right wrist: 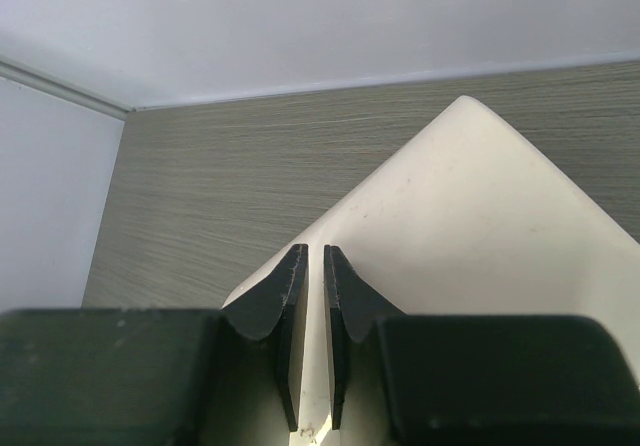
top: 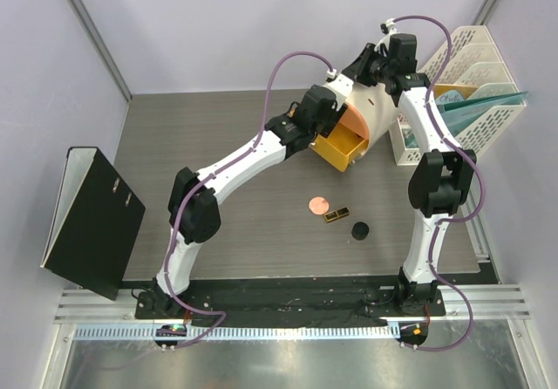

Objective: Organize the makeup

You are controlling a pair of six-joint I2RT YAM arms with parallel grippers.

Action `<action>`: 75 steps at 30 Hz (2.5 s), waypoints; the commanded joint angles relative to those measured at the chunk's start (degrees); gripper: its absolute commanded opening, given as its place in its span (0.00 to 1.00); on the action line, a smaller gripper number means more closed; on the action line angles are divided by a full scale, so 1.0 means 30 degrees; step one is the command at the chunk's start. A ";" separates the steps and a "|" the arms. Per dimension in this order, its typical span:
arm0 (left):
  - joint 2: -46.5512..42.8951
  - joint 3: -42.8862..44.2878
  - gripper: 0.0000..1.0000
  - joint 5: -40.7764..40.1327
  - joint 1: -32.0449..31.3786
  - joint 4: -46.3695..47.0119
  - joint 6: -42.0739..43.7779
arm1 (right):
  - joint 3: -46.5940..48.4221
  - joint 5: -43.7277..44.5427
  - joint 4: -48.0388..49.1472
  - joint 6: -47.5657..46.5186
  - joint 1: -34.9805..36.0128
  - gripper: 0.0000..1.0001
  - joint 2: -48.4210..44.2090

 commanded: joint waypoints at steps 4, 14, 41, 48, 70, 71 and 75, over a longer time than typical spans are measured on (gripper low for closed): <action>0.0452 0.0795 0.74 -0.0540 0.0197 0.0715 0.0002 | -0.1199 0.0474 -0.4469 -0.0537 -0.0260 0.19 0.0835; -0.1155 0.0829 0.81 0.1655 -0.0151 0.0743 0.0118 | -0.1346 0.0533 -0.4469 -0.0654 -0.0231 0.19 0.0718; -0.0312 -0.4213 0.98 1.5364 -0.5223 -0.3916 0.4484 | -0.1141 0.0386 -0.4674 -0.0654 -0.0231 0.19 0.1217; 0.0948 -0.4185 0.99 1.5662 -0.5340 -0.3329 0.3402 | -0.1141 0.0329 -0.4674 -0.0712 -0.0231 0.19 0.1275; 0.4142 -0.2341 0.83 1.4842 -0.5428 -0.2651 0.1526 | -0.1463 0.0240 -0.4616 -0.0654 -0.0231 0.19 0.1246; 0.4347 -0.2106 0.78 1.4841 -0.5428 -0.2887 0.1584 | -0.1492 0.0240 -0.4645 -0.0654 -0.0260 0.19 0.1246; 0.4612 -0.2016 0.55 1.4900 -0.5428 -0.3358 0.1847 | -0.1551 0.0298 -0.4616 -0.0625 -0.0260 0.19 0.1187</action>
